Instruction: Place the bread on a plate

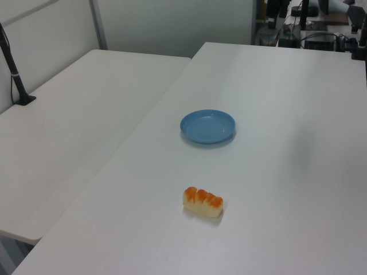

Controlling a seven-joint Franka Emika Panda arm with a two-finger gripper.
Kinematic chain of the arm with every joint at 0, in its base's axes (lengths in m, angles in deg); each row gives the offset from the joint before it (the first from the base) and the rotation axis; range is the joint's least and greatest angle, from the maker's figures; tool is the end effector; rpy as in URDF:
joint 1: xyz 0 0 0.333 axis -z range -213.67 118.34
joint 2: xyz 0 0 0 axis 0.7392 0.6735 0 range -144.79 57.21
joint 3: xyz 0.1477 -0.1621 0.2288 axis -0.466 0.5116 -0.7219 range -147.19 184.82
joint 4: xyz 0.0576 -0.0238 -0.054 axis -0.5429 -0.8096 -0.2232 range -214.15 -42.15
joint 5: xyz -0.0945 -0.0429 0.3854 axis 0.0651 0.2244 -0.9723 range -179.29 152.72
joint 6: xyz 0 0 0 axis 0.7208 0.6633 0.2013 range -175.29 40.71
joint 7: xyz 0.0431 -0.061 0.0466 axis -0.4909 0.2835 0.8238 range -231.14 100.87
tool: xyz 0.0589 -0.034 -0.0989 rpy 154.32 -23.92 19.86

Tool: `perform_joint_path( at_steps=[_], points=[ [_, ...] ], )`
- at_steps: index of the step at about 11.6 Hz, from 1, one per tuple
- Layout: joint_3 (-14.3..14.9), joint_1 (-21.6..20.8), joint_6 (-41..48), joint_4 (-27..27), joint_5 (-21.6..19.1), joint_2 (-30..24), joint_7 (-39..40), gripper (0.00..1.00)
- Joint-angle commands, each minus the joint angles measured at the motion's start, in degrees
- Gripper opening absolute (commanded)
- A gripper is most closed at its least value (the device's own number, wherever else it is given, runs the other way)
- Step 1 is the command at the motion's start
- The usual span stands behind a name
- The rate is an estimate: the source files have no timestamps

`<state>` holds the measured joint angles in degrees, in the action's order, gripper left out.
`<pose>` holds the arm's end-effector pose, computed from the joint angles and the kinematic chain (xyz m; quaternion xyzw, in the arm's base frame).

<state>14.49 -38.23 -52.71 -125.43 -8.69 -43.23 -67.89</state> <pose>0.5668 -0.0603 0.6340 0.9961 -0.0684 0.0391 0.0405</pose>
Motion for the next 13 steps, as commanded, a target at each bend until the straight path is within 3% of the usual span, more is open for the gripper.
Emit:
perform_joint_path(
  at_steps=[1,13],
  points=[
    [0.82,-1.35,0.30,-0.89,-1.61,-0.83,0.12,1.00],
    [0.63,-1.61,1.10,-0.44,-1.79,-0.64,0.82,1.00]
  ],
)
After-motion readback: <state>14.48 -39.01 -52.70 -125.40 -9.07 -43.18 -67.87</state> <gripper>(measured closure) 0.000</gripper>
